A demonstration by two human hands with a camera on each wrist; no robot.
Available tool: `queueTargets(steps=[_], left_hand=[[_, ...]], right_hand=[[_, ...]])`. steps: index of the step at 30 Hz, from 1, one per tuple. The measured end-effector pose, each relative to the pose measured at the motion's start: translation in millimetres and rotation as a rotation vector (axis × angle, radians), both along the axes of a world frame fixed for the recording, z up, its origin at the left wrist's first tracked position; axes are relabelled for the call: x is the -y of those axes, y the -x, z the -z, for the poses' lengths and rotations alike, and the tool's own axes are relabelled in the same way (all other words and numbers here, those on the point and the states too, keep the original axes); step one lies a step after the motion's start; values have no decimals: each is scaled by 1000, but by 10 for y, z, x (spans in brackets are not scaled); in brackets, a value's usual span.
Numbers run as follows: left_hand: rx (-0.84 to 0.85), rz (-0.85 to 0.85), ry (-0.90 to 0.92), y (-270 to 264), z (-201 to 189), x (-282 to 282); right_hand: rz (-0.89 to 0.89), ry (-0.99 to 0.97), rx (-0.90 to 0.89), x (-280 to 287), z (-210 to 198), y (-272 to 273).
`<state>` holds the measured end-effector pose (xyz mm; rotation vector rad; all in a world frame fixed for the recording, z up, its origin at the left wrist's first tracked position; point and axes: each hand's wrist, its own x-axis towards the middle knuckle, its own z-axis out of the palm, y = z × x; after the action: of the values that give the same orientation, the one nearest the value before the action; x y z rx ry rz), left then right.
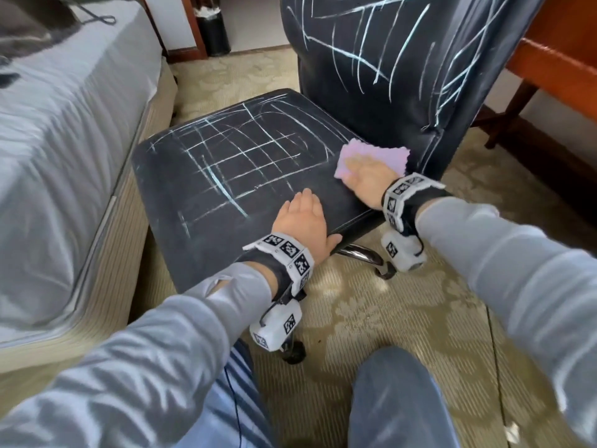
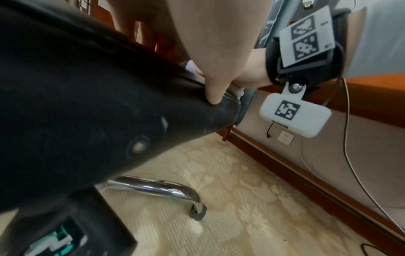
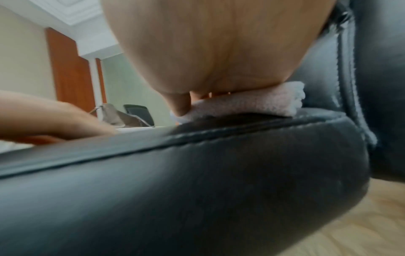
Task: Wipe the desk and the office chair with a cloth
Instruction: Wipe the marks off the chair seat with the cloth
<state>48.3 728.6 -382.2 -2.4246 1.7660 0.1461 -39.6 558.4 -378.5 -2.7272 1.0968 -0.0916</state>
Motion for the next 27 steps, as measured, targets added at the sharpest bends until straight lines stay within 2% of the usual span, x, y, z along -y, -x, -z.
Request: queueTargets(steps=[2,4,6,8,12,14,17,20,22,24,25,27], left_hand=[[10,20,-6,-35,-99,35],[19,37,-27,-90,-213,83],[53,72,-55,-122,-306,140],[80,99,-71,-147,-362,198],[73,101,-98,-196,-404,306],[56,82,-104,-229,-395,317],[32,94,-106,-267,-383,330],[87,182,-139,-239,-432,389],[121,213,-154,-185,-485,426],[138,212,-171,-141,-508,460],[135,200,-180,-125,-506,479],[106,172,-196,-114,-496,502]], right_hand=[[80,35,-25,114,-8,-62],[84,23,-67,74,7,-179],[-17,33,-41,-55,28,-300],[-139,129,15,-125,-30,-334],[129,-52,-51,257,-217,-240],[205,-1,-50,389,-190,-212],[185,81,-44,300,-188,-273],[63,105,-157,189,-222,-283],[152,-42,-156,258,-231,-407],[397,-197,-137,361,-305,-459],[446,-229,-143,395,-347,-432],[331,-207,-132,501,-359,-377]])
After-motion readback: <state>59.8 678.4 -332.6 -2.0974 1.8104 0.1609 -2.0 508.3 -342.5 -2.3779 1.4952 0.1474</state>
